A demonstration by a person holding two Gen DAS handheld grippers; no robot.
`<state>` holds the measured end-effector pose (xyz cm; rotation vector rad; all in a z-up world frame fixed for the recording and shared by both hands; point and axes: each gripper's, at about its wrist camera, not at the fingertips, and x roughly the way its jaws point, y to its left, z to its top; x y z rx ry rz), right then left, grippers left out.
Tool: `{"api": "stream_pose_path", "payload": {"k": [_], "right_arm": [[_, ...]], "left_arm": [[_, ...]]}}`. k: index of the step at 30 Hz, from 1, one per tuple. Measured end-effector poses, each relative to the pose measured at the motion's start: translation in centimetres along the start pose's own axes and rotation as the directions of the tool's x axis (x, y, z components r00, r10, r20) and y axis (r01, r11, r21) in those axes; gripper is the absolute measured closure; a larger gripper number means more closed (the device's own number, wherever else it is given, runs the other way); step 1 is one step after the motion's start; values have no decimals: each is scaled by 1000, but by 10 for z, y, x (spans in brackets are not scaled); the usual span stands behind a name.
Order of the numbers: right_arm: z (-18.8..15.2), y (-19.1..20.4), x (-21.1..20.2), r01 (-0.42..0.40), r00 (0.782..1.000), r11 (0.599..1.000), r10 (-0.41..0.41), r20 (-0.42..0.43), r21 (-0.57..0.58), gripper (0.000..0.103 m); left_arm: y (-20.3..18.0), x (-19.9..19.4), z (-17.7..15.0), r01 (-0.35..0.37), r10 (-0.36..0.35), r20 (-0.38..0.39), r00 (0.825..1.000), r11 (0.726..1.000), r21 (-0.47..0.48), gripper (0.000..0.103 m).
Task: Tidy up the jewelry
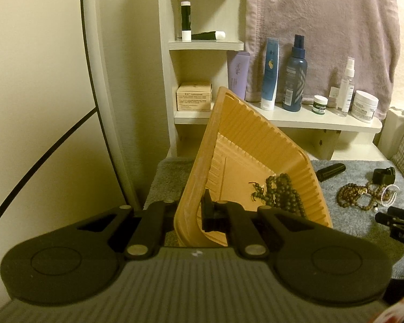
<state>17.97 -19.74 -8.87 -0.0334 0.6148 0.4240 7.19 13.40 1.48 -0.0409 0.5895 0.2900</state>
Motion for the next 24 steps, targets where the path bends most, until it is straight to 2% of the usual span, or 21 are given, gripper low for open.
{"api": "stream_pose_path", "payload": {"k": [24], "right_arm": [[3, 1, 17, -17, 1000, 1000, 17, 11, -24, 64]], "left_arm": [[2, 2, -1, 0, 0, -1, 1000, 1000, -1, 97]]}}
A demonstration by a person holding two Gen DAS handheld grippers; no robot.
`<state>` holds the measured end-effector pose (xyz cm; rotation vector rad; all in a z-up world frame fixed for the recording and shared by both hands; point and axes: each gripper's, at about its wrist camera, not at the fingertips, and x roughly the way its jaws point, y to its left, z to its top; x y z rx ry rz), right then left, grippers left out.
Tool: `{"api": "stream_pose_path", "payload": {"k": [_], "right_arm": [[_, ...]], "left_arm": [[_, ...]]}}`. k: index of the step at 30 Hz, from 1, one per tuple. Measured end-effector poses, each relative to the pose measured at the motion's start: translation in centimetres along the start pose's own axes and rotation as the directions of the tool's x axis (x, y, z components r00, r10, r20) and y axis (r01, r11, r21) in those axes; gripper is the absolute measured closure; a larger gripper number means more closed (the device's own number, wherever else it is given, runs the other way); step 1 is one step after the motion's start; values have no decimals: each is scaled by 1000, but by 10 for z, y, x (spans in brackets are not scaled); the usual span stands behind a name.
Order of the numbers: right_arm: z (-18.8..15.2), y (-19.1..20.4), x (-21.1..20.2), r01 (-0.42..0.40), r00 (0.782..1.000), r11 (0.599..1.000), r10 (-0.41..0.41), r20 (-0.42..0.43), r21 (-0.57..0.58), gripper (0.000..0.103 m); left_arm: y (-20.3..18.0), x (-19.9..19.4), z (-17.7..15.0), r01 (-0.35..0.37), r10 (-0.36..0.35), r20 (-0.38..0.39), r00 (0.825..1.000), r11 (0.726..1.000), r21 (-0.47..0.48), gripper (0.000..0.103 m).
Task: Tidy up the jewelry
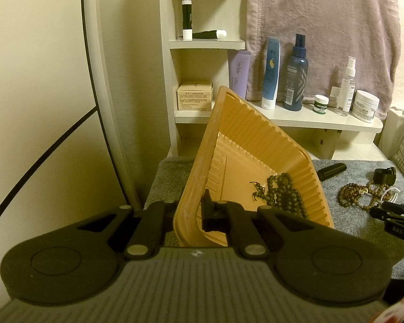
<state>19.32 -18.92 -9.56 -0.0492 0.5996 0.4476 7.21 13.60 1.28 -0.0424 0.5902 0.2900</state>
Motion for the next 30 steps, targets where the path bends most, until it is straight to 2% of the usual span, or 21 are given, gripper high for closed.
{"api": "stream_pose_path", "payload": {"k": [9, 11, 14, 21, 25, 30], "right_arm": [[-1, 4, 0, 4, 1000, 1000, -4, 3, -16, 78], [-1, 5, 0, 5, 1000, 1000, -5, 1, -16, 88], [0, 5, -1, 4, 1000, 1000, -4, 4, -17, 91], [2, 9, -9, 9, 999, 999, -8, 31, -35, 92], [13, 21, -18, -40, 997, 998, 43, 64, -49, 92], [32, 51, -29, -173, 979, 982, 179, 100, -71, 92]], "left_arm": [[0, 0, 0, 1, -1, 0, 1000, 1000, -1, 97], [0, 0, 0, 1, -1, 0, 1000, 1000, 1, 97], [0, 0, 0, 0, 0, 0, 1000, 1000, -1, 97], [0, 0, 0, 2, -2, 0, 1000, 1000, -3, 97], [0, 0, 0, 2, -2, 1, 1000, 1000, -3, 97], [0, 0, 0, 3, -3, 0, 1000, 1000, -3, 97]]}}
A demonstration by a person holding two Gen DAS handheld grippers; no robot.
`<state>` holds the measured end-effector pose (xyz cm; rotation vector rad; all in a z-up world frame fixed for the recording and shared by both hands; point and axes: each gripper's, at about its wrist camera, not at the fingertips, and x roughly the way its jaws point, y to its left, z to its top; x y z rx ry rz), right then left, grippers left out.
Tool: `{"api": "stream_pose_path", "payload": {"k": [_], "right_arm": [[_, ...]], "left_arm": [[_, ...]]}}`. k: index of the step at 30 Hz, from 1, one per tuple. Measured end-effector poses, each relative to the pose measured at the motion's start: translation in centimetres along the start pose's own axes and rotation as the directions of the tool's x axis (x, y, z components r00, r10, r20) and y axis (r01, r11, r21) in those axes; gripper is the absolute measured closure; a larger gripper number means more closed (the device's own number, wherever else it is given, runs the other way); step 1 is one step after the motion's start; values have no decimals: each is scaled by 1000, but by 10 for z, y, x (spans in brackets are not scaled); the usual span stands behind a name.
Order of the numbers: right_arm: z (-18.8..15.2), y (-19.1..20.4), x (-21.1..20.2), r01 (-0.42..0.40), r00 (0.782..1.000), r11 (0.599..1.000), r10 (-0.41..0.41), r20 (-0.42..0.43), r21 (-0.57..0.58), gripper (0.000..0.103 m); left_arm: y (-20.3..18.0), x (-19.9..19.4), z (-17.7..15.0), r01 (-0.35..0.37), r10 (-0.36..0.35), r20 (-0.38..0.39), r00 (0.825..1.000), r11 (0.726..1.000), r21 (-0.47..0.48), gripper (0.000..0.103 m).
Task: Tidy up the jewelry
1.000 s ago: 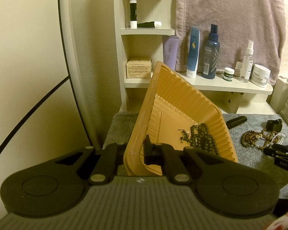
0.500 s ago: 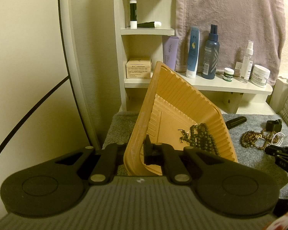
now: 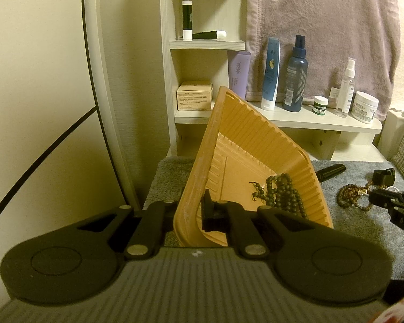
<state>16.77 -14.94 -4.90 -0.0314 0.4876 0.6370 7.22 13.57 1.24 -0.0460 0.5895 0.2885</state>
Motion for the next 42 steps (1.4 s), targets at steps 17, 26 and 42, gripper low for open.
{"api": "stream_pose_path", "payload": {"k": [17, 26, 42], "right_arm": [[18, 72, 27, -273, 962, 955, 270, -42, -112, 92], [7, 58, 14, -221, 975, 972, 219, -32, -80, 64], [-18, -47, -19, 227, 973, 972, -224, -48, 65, 64]], "left_arm": [[1, 0, 1, 7, -7, 2, 1000, 1000, -6, 97], [1, 0, 1, 9, -9, 3, 1000, 1000, -8, 97], [0, -2, 1, 23, -23, 28, 999, 1000, 7, 96]]}}
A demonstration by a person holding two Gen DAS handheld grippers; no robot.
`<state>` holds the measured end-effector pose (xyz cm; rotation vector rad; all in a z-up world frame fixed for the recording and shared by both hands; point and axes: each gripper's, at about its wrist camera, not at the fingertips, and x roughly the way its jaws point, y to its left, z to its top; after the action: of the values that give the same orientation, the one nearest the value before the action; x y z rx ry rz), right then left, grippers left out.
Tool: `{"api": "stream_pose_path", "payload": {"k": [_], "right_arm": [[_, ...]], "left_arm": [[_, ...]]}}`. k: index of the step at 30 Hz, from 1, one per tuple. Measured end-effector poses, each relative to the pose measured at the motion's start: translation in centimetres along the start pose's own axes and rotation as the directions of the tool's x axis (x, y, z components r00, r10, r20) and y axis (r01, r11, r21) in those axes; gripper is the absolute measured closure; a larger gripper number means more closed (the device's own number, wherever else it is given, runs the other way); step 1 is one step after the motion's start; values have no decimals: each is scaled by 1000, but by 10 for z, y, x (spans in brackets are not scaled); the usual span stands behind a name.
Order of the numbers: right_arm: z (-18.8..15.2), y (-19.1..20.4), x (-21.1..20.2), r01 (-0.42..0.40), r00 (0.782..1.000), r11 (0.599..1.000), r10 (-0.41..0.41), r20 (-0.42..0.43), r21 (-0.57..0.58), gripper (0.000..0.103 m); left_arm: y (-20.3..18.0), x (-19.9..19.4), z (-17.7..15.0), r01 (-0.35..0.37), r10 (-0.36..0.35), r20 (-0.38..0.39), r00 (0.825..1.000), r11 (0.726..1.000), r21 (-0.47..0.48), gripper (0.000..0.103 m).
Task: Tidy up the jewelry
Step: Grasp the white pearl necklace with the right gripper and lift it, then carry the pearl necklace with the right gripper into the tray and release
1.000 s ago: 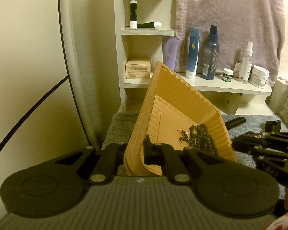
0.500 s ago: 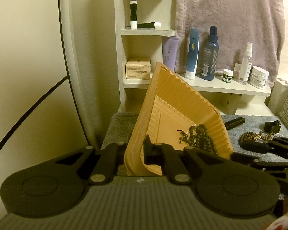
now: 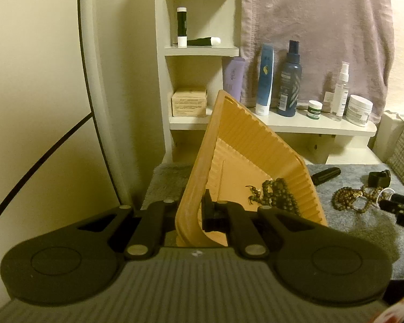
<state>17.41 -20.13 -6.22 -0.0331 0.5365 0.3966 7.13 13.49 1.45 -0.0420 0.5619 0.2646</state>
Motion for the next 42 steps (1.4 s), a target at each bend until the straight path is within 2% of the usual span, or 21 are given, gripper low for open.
{"api": "stream_pose_path", "payload": {"k": [6, 12, 15, 19, 27, 29, 32, 42], "right_arm": [[1, -25, 5, 109, 994, 993, -109, -1, -41, 64], [-1, -34, 17, 152, 986, 963, -164, -38, -221, 64], [-4, -31, 23, 139, 986, 924, -163, -38, -355, 66], [-9, -25, 33, 108, 986, 844, -158, -51, -526, 77], [-16, -16, 41, 89, 988, 739, -151, -35, -668, 92], [-17, -15, 39, 92, 989, 731, -148, -26, -676, 100], [-16, -14, 32, 117, 989, 730, -148, 12, -674, 100], [10, -15, -7, 183, 983, 774, -124, 138, -607, 100]], "left_arm": [[1, -1, 1, 4, -4, -5, 1000, 1000, -3, 96], [1, -1, 1, 5, -5, -5, 1000, 1000, -4, 96], [1, -1, 0, 4, -4, -6, 1000, 1000, -6, 96], [1, -1, 0, 7, -7, -2, 1000, 1000, -14, 96], [2, 0, 0, 5, -5, -5, 1000, 1000, -16, 96], [2, 0, 0, 6, -6, -5, 1000, 1000, -17, 96], [2, 0, 0, 6, -6, -5, 1000, 1000, -17, 96], [2, 0, 0, 6, -6, -5, 1000, 1000, -18, 96]]}}
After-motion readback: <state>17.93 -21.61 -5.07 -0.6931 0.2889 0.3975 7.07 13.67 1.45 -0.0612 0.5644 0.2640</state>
